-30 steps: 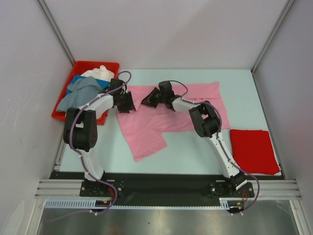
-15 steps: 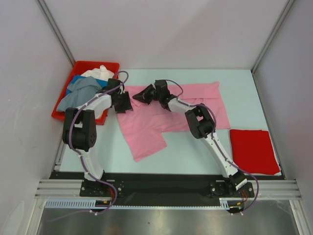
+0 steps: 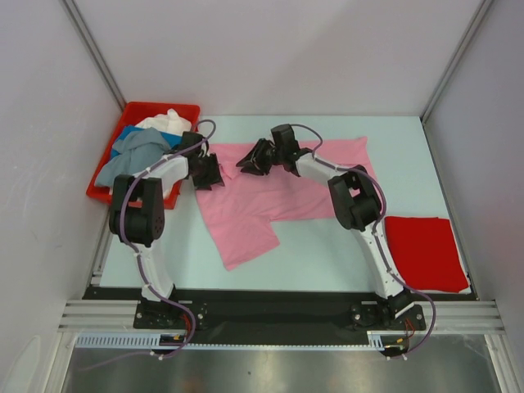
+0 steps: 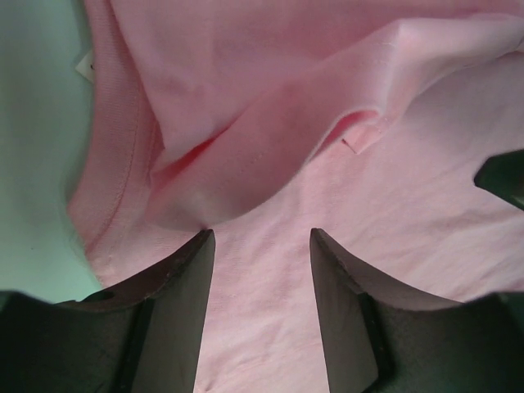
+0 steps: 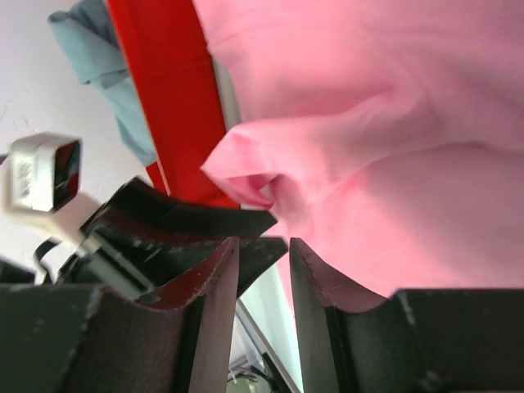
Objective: Fold and stack the t-shirts
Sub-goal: Fold the tshirt
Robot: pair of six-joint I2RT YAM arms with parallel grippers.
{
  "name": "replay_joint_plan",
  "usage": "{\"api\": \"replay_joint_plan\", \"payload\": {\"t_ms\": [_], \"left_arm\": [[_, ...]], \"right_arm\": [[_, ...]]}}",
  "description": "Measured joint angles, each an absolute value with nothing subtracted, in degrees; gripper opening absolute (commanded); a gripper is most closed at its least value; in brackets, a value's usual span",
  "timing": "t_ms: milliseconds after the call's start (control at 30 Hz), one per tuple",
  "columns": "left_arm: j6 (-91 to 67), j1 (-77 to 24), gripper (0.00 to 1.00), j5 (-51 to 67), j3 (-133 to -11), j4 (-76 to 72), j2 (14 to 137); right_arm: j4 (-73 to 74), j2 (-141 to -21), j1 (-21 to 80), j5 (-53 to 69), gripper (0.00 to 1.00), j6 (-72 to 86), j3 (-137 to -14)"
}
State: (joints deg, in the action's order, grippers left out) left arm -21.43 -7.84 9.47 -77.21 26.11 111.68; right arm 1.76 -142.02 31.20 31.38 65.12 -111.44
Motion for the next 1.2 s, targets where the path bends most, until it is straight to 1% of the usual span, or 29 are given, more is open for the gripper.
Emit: {"api": "replay_joint_plan", "payload": {"t_ms": [167,533,933,967,1000,1033,1067,1100,1133,1200], "left_arm": [[-21.5,-7.5,0.56,9.4,-77.2,26.0,111.7],[-21.5,-7.4,0.56,9.4,-76.1,26.2,109.8],[-21.5,-7.1,0.56,8.7,-72.3,26.1,104.8],[-21.5,-7.0,0.57,8.6,-72.2,26.0,104.6],[-21.5,-7.0,0.65,8.4,-72.1,26.0,104.4],[-21.3,-7.0,0.67,7.9,-72.1,26.0,104.4],[-21.4,-6.9,0.67,7.6,-72.1,26.0,104.4],[-21.4,-6.9,0.65,7.2,-72.1,26.0,104.4],[-21.4,-6.9,0.65,6.7,-72.1,25.9,104.4],[-21.4,-7.0,0.61,6.0,-72.3,26.0,104.8]], "right_arm": [[2.2,-140.9,31.6,31.3,0.38,64.4,-111.0],[2.8,-145.9,33.6,29.1,0.39,66.2,-112.7],[2.3,-149.2,33.6,27.1,0.35,68.6,-117.0],[2.3,-149.6,33.6,26.9,0.33,68.8,-117.6],[2.3,-149.8,33.6,26.8,0.32,69.1,-117.9],[2.3,-150.0,33.6,26.7,0.31,69.4,-118.0],[2.3,-150.1,33.6,26.7,0.27,69.6,-118.1],[2.3,-150.2,33.6,26.5,0.20,69.8,-118.2],[2.2,-150.4,33.6,26.3,0.20,70.3,-118.2],[2.4,-150.4,33.6,26.1,0.14,70.4,-118.3]]}}
